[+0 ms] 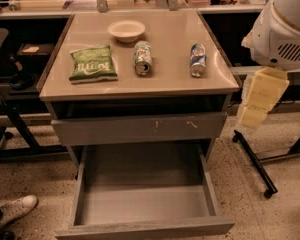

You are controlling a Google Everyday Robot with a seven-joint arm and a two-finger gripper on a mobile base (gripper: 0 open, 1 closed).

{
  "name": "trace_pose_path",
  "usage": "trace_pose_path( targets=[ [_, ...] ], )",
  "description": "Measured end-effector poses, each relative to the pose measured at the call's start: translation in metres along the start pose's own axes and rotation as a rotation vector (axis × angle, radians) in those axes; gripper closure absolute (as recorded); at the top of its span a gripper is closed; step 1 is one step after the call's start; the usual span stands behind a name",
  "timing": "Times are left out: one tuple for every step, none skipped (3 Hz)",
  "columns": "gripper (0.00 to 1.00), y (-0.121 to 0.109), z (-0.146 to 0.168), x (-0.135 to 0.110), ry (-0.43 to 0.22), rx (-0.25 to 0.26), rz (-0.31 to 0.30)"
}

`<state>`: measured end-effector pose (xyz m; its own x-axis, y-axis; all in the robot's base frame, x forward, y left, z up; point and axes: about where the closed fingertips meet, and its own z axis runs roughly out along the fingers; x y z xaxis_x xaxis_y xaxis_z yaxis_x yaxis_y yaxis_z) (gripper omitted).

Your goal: Place 7up can into middle drawer

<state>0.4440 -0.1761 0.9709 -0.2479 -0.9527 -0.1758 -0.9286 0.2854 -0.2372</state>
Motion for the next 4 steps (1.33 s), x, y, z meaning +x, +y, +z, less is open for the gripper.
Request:
trace_pose_path(
  targets=[
    [0.00, 0.000, 0.000, -0.001, 0.000, 0.000, -0.001],
    [0.00, -0.004, 0.012, -0.008, -0.034, 0.004, 0.030],
    [0.00, -0.021, 0.042, -0.036, -0.054, -0.038, 0.083],
    [0.00, -0.038, 0.072, -0.067, -0.041, -0.097, 0.116]
  ],
)
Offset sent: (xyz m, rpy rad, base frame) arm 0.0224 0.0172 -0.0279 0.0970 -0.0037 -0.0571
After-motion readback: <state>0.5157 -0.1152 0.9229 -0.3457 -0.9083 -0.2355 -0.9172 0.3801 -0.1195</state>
